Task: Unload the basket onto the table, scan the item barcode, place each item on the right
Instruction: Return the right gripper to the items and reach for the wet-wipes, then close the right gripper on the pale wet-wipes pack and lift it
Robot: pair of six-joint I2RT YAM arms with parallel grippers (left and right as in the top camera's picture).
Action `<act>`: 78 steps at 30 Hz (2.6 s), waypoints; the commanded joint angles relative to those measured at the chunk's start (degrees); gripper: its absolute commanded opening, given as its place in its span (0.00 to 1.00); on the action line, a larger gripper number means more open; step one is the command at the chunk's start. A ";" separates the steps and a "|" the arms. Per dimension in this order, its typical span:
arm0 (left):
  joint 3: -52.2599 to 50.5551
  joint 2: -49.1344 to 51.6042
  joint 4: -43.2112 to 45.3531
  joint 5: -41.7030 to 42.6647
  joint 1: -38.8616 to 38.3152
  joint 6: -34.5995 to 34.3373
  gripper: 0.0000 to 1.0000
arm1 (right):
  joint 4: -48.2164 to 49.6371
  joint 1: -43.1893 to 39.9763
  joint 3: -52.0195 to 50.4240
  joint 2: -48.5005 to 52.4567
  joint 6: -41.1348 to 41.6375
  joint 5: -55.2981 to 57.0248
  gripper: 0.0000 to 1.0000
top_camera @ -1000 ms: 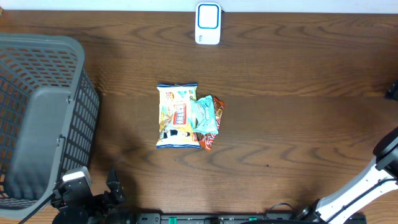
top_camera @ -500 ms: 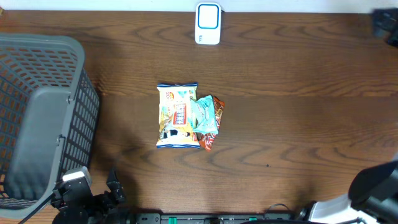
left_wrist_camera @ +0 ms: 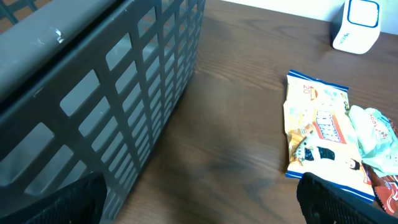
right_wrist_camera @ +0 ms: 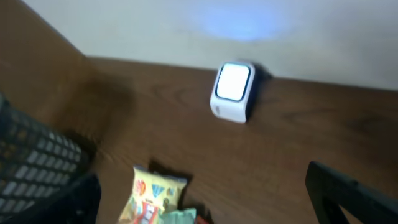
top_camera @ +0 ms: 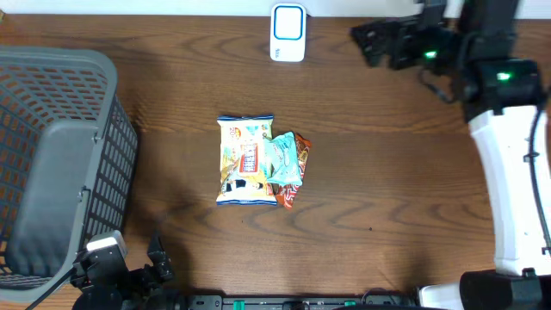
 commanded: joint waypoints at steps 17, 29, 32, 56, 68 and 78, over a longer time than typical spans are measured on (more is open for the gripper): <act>0.26 -0.11 0.13 -0.15 0.20 -0.52 0.98 | -21.07 10.56 0.31 8.55 -1.25 11.23 0.99; 0.26 -0.11 0.13 -0.15 0.20 -0.52 0.98 | -26.69 10.58 0.31 20.96 -0.94 11.15 0.99; 0.26 -0.11 0.13 -0.15 0.20 -0.52 0.98 | -26.25 10.78 0.31 22.47 0.00 11.02 0.99; 0.26 -0.11 0.13 -0.15 0.20 -0.52 0.98 | -14.73 40.79 -1.38 26.97 32.87 51.36 0.86; 0.26 -0.11 0.13 -0.15 0.20 -0.52 0.98 | -14.03 42.64 -1.40 40.81 36.52 56.92 0.76; 0.26 -0.11 0.13 -0.15 0.20 -0.52 0.98 | -15.63 42.36 -1.31 43.21 36.52 57.75 0.48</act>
